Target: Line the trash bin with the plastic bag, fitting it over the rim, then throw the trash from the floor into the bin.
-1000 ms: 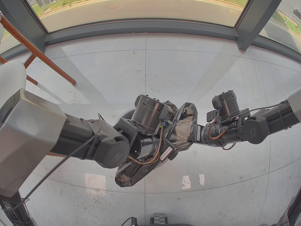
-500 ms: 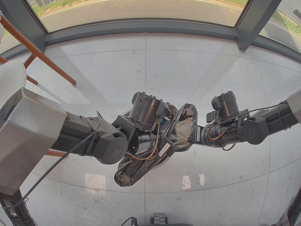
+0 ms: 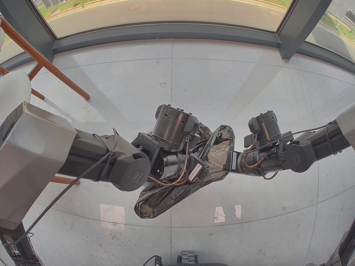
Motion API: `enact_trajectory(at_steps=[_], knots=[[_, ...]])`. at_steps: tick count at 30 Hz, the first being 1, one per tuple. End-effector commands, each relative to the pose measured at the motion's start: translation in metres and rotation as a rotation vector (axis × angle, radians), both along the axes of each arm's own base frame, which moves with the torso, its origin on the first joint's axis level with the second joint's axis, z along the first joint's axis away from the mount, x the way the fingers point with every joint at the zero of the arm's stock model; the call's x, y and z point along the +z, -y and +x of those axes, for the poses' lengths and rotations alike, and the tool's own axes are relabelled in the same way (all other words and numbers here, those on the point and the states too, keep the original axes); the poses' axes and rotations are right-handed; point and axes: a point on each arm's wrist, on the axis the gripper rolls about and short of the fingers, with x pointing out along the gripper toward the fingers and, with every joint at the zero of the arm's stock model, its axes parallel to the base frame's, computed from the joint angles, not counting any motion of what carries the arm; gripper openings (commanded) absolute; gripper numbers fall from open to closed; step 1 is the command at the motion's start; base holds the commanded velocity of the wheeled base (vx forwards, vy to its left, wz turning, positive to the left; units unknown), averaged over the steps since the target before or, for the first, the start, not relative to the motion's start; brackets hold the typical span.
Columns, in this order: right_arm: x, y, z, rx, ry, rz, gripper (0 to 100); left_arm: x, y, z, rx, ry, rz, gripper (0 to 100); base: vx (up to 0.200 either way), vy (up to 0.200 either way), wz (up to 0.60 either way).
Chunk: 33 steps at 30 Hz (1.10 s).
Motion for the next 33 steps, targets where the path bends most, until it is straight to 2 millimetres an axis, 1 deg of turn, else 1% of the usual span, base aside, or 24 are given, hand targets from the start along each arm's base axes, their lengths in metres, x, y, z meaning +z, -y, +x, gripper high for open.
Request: enact_trajectory(at_steps=[1, 5, 9, 19, 20, 26, 32, 33], knots=[[0.002, -0.001, -0.002, 0.004, 0.003, 0.002, 0, -0.003, 0.000, 0.001, 0.002, -0.005, 0.005, 100, 0.000, 0.000, 0.00], [0.003, -0.004, -0.003, 0.014, 0.009, 0.004, 0, -0.002, 0.001, 0.002, 0.003, 0.001, 0.002, 100, 0.000, 0.000, 0.00], [0.003, -0.005, -0.004, 0.015, 0.009, 0.004, 0, -0.013, 0.006, 0.007, 0.002, -0.014, 0.016, 100, 0.000, 0.000, 0.00], [0.007, -0.004, -0.005, 0.015, 0.017, 0.011, 0, -0.021, 0.007, 0.009, 0.002, -0.026, 0.031, 100, 0.000, 0.000, 0.00], [0.007, -0.004, -0.005, 0.016, 0.017, 0.010, 0, -0.021, 0.007, 0.010, 0.002, -0.025, 0.030, 0, 0.000, 0.000, 0.00], [0.011, -0.002, -0.008, 0.015, 0.023, 0.014, 0, -0.025, 0.008, 0.011, 0.006, -0.033, 0.037, 0, 0.000, 0.000, 0.00], [0.004, 0.004, -0.015, 0.010, 0.013, 0.009, 0, -0.023, 0.005, 0.008, 0.009, -0.039, 0.029, 0, 0.000, 0.000, 0.00], [0.002, 0.004, -0.016, 0.010, 0.024, 0.013, 0, -0.019, 0.004, 0.007, 0.012, -0.033, 0.021, 0, 0.000, 0.000, 0.00]])
